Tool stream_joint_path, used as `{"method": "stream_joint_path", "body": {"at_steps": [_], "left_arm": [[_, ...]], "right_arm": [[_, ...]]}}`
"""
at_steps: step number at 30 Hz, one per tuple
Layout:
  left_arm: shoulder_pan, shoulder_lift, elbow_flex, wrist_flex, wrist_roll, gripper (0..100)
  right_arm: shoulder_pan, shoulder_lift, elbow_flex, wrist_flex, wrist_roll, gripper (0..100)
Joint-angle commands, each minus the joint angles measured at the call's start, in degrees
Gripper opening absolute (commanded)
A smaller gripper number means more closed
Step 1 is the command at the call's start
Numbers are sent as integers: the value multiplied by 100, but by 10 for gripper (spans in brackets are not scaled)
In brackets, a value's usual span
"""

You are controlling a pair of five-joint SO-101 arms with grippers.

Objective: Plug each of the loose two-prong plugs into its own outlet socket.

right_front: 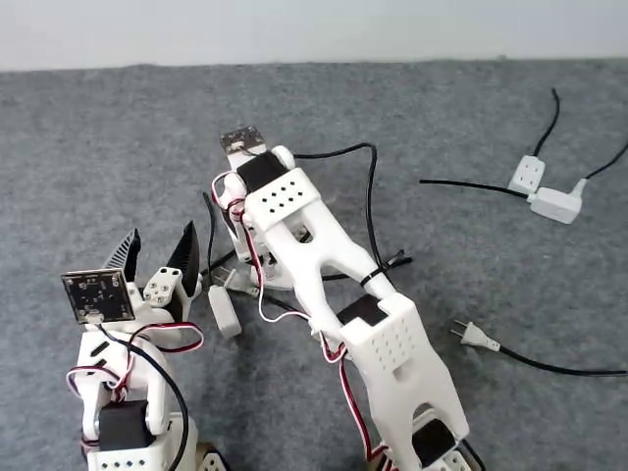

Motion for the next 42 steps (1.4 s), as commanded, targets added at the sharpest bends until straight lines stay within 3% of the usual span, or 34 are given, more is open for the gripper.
{"method": "stream_joint_path", "body": {"at_steps": [1, 29, 42], "left_arm": [[0, -62, -92, -167, 79, 261], [0, -62, -92, -167, 70, 261], [0, -62, -92, -167, 70, 261]], "right_arm": [[-4, 75, -246, -92, -62, 8], [286, 189, -211, -338, -70, 8], [286, 1112, -255, -637, -281, 8]]}}
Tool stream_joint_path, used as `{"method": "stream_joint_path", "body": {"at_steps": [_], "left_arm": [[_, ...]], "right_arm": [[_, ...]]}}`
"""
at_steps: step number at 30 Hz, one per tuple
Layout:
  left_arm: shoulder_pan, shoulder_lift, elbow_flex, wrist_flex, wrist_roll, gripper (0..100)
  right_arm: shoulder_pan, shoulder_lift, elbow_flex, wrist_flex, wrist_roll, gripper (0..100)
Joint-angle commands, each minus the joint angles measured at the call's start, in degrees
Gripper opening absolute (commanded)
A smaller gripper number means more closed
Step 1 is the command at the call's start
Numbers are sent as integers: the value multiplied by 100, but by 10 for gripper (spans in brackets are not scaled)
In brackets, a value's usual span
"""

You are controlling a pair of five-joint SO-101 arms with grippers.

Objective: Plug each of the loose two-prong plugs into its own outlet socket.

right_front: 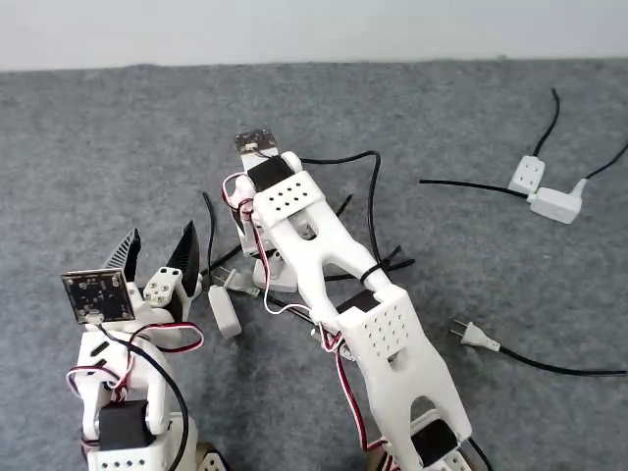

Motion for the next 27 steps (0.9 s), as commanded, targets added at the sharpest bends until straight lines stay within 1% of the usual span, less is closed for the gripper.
{"method": "stream_joint_path", "body": {"at_steps": [1, 10, 12, 15, 16, 21, 27], "left_arm": [[9, -62, -92, -167, 70, 261], [9, -62, -92, -167, 70, 261], [9, -62, -92, -167, 70, 261], [158, -62, -84, -167, 53, 261], [185, -62, -75, -158, 53, 261], [185, -62, -75, -158, 53, 261], [185, -62, -75, -158, 44, 261]], "right_arm": [[48, 224, -62, -13, -53, 8], [66, 224, -396, -22, -26, 13], [84, 171, -404, 13, 35, 56], [66, 84, -404, 22, 343, 145], [57, 40, -404, 22, 404, 156], [84, -207, -519, 31, 457, 136], [84, -699, -519, 66, 457, 134]]}}
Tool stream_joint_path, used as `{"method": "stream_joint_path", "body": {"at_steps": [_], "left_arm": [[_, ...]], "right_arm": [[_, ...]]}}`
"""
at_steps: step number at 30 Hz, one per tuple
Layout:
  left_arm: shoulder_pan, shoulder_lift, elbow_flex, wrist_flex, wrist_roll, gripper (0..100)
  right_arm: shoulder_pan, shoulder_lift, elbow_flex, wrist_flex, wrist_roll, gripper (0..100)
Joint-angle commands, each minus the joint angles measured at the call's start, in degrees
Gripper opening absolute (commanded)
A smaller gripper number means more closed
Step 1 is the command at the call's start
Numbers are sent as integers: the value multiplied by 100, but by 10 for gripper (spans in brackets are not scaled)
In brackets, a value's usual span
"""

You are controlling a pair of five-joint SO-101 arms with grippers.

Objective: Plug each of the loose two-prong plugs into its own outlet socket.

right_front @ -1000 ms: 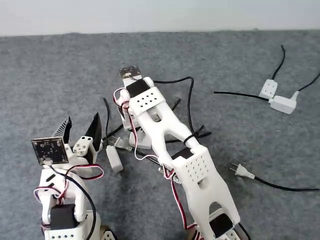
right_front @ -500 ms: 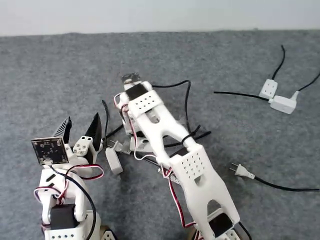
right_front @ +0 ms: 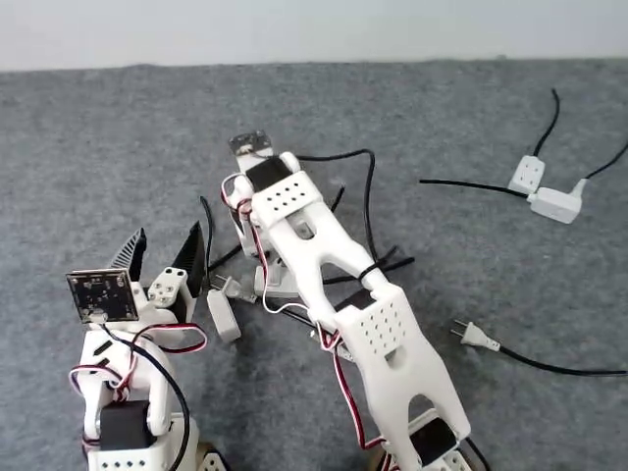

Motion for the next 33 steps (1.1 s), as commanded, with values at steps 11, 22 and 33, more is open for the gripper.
{"method": "stream_joint_path", "body": {"at_steps": [11, 22, 33], "left_arm": [[26, -62, -75, -158, 44, 261], [18, -62, 4, -281, 44, 261], [9, -62, 75, -396, 44, 261]], "right_arm": [[48, -936, -290, 734, 70, 134], [-198, -1358, -290, 1033, -220, 133], [-435, -1543, 132, 1059, -255, 133]]}}
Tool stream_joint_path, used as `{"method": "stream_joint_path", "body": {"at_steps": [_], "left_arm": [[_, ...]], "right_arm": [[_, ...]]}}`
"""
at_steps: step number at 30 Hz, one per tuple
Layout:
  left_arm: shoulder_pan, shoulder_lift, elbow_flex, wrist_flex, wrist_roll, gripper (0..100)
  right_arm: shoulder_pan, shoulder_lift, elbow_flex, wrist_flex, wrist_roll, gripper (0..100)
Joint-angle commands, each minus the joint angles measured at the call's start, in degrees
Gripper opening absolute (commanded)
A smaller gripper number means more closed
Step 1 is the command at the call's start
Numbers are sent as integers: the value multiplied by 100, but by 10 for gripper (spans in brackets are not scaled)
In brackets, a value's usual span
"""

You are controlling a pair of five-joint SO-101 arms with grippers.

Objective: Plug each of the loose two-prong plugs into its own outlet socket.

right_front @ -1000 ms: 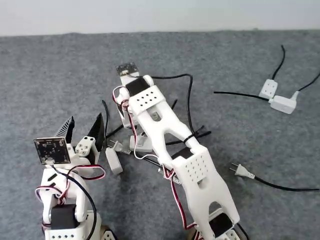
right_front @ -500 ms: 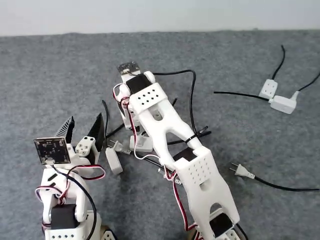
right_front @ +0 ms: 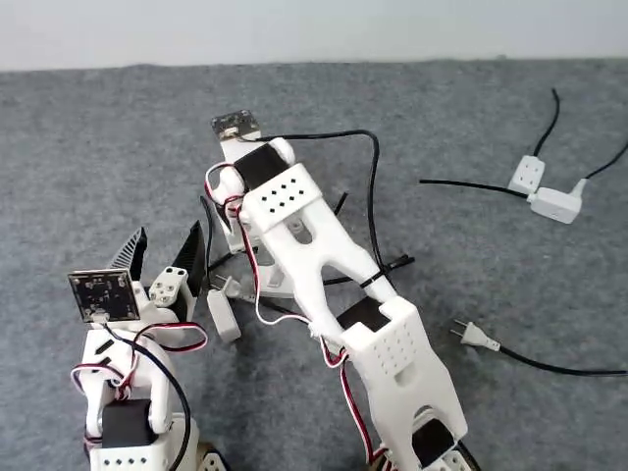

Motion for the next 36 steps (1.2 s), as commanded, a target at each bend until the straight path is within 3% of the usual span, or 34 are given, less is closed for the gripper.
{"method": "stream_joint_path", "body": {"at_steps": [1, 29, 36], "left_arm": [[18, -62, -84, -176, 44, 261], [62, -62, -57, -185, -79, 261], [53, -62, -57, -185, -79, 261]], "right_arm": [[-48, -391, 123, 242, -79, 133], [13, -576, 835, 259, -79, 131], [13, -734, 941, 251, -44, 31]]}}
